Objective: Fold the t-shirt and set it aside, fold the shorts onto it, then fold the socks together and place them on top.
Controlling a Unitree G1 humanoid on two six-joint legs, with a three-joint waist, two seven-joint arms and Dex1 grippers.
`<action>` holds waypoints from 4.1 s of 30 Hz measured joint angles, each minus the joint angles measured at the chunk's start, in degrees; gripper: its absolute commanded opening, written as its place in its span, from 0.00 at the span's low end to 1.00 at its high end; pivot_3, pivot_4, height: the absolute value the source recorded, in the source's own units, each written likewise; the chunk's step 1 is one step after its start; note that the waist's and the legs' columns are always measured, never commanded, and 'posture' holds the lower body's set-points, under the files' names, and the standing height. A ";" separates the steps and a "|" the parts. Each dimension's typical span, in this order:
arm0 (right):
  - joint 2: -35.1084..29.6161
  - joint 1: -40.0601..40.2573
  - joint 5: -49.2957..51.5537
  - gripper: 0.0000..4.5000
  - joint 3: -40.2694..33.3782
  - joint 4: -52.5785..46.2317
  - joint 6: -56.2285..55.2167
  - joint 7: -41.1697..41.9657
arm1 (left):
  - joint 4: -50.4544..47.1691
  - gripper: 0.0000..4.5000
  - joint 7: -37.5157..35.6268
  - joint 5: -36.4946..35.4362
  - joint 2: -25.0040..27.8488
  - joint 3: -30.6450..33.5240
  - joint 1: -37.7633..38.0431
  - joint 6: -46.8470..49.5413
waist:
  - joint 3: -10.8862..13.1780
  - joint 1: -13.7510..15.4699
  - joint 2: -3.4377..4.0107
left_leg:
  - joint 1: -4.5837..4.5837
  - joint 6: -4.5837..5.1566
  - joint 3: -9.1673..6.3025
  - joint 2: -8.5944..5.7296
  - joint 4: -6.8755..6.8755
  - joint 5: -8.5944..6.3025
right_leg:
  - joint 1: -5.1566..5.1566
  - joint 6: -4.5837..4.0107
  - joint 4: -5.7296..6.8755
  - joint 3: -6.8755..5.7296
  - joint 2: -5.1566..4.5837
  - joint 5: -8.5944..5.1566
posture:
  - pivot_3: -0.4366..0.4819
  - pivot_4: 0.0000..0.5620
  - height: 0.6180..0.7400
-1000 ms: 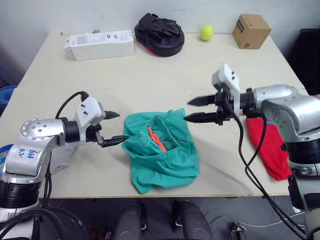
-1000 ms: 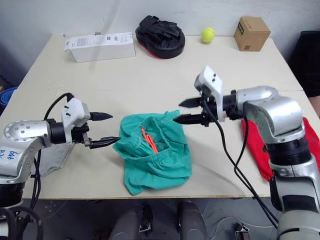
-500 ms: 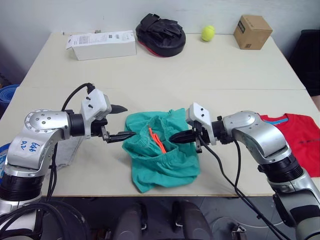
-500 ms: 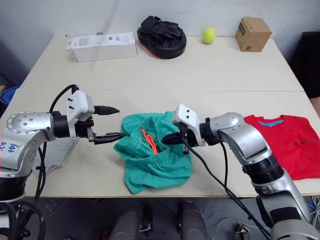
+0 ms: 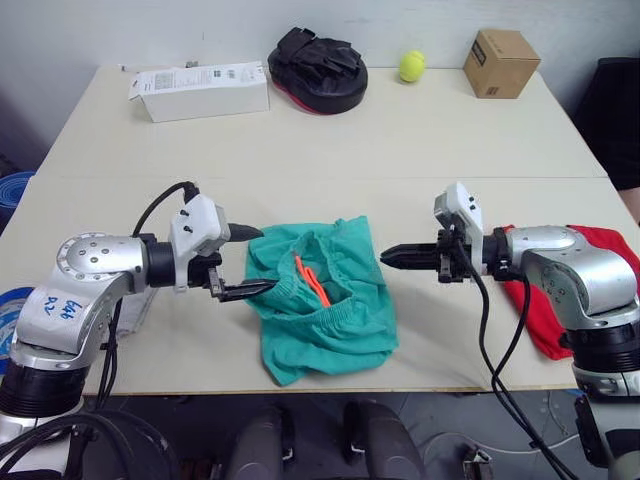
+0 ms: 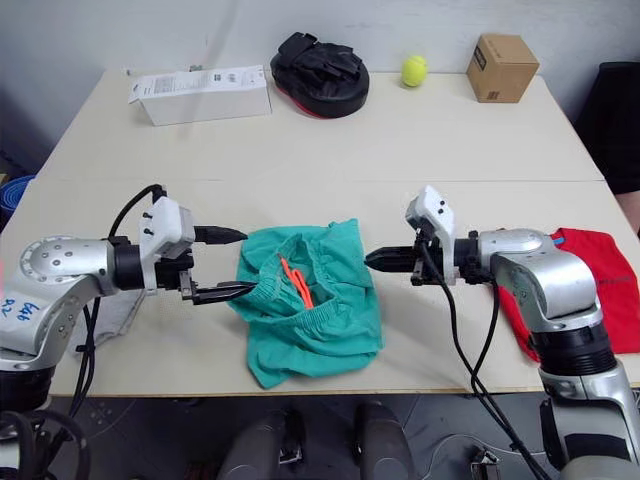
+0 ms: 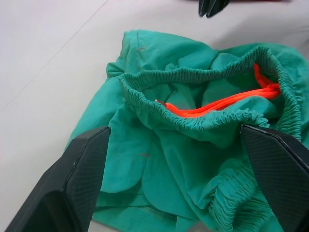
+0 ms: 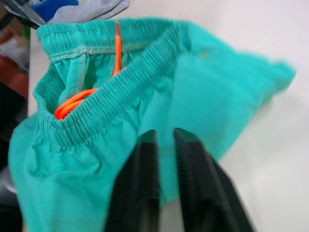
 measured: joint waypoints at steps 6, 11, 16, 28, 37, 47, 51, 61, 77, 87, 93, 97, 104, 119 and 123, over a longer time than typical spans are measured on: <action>-0.25 -6.48 1.01 0.79 3.23 12.73 7.68 5.40 | -1.61 1.00 0.15 -1.47 0.46 0.25 0.85 0.99 | 0.00 -0.04 0.00 | 0.00 0.01 0.00 0.00 -0.03 0.01 | -0.02 0.00 -0.01 0.00 0.00 0.00 | 0.48 0.27 1.00; -1.00 -6.49 -1.94 0.98 8.42 14.86 3.37 11.17 | -4.74 1.00 -1.00 -4.03 3.10 2.56 2.16 1.69 | 0.01 -0.01 0.01 | -0.02 0.00 0.00 -0.01 -0.02 0.00 | -0.02 0.00 -0.02 0.00 -0.01 0.00 | 0.48 0.27 1.00; 0.43 -7.33 -1.30 0.98 6.01 12.24 0.75 10.52 | -4.25 1.00 -1.17 -4.14 2.84 0.48 -3.79 1.68 | 0.01 0.17 0.01 | -0.02 -0.03 -0.02 -0.03 0.02 0.03 | 0.00 0.03 0.00 -0.02 -0.01 0.01 | 0.48 0.27 1.00; -0.51 2.01 -7.83 0.17 5.96 -1.62 -16.13 8.59 | 19.01 0.24 -8.96 8.13 -9.31 -18.83 -22.94 -13.75 | 0.02 1.33 0.00 | -0.02 -0.03 0.15 -0.05 0.14 0.04 | -0.01 0.10 -0.02 -0.02 0.48 0.05 | 0.48 0.27 1.00; 4.11 2.30 -15.40 0.00 13.82 -4.01 -24.81 7.20 | 49.57 0.01 -16.10 20.63 -21.85 -27.45 -37.79 -34.37 | 0.02 1.21 -0.01 | -0.01 -0.03 0.42 0.22 0.21 0.03 | -0.16 0.11 0.00 -0.12 0.49 0.06 | 0.48 0.27 1.00; 6.71 2.38 -24.65 0.00 23.33 -7.48 -30.44 4.36 | 58.65 0.01 -21.64 31.02 -19.81 -32.01 -37.89 -47.72 | 0.03 1.21 -0.02 | -0.06 -0.06 0.43 0.34 0.45 -0.06 | -0.21 0.09 0.12 -0.10 0.47 0.05 | 0.48 0.27 1.00; 6.53 3.89 -29.61 0.00 24.78 -6.97 -36.97 2.69 | 58.60 0.01 -22.36 33.00 -17.96 -32.04 -35.71 -52.10 | 0.02 1.15 -0.02 | -0.04 -0.06 0.40 0.38 0.52 -0.09 | -0.16 0.08 0.17 -0.07 0.48 0.05 | 0.48 0.27 1.00; 6.48 9.47 -29.69 0.00 20.95 -8.38 -44.51 0.26 | 62.17 0.01 -17.82 34.00 -20.31 -29.27 -35.67 -52.26 | -0.03 1.27 -0.08 | -0.03 0.00 0.13 0.42 0.92 -0.14 | 0.08 0.07 0.30 0.06 0.42 0.05 | 0.48 0.27 1.00; 3.20 12.61 -16.76 0.00 10.67 -14.80 -37.42 2.66 | 40.29 0.01 -24.86 22.94 -15.91 -21.48 -26.52 -31.46 | 0.00 1.17 -0.07 | -0.11 0.03 0.11 0.44 0.91 -0.19 | 0.02 0.07 0.29 0.07 0.47 0.05 | 0.48 0.27 1.00; 1.92 14.53 -16.85 0.00 12.27 -16.52 -37.21 4.16 | 25.26 0.01 -25.84 21.80 -10.93 -22.37 -17.89 -25.75 | -0.01 1.37 -0.07 | -0.11 0.05 0.10 0.39 0.91 -0.21 | 0.07 0.07 0.24 0.08 0.44 0.04 | 0.48 0.27 1.00; -0.11 16.12 -19.28 0.00 12.80 -16.35 -39.31 5.10 | 18.29 0.01 -26.37 21.80 -7.08 -23.67 -10.74 -24.31 | 0.00 1.18 -0.06 | -0.07 0.00 0.10 0.46 0.90 -0.22 | 0.06 0.01 0.26 0.09 0.48 0.01 | 0.48 0.27 1.00; -0.44 17.83 -22.31 0.00 14.57 -15.46 -42.51 5.38 | 16.00 0.01 -25.54 22.75 -5.35 -24.59 -7.23 -25.65 | 0.00 1.26 -0.06 | -0.06 0.00 0.10 0.44 0.91 -0.23 | 0.08 0.01 0.25 0.10 0.46 0.01 | 0.48 0.27 1.00; -0.68 19.65 -24.79 0.00 14.74 -13.43 -46.51 6.38 | 15.91 0.01 -21.18 23.58 -5.11 -24.26 -6.21 -27.40 | 0.00 1.38 -0.06 | 0.00 0.00 0.09 0.44 0.91 -0.24 | 0.13 0.01 0.26 0.10 0.43 0.01 | 0.48 0.27 1.00; -0.16 13.73 -10.44 0.00 5.00 -16.20 -31.26 3.26 | 5.86 0.34 -14.66 7.55 -1.48 -6.86 0.49 -4.83 | 0.01 1.27 -0.05 | -0.03 -0.05 -0.02 0.46 0.88 -0.26 | 0.15 -0.02 0.27 0.06 0.43 -0.01 | 0.48 0.27 1.00; 1.46 10.17 -10.60 0.00 5.37 -13.99 -31.22 2.40 | 4.04 0.62 -13.31 5.49 -1.03 -5.98 0.51 -3.04 | 0.00 1.32 -0.05 | -0.01 -0.06 -0.01 0.44 0.89 -0.26 | 0.15 -0.03 0.27 0.07 0.43 -0.01 | 0.48 0.27 1.00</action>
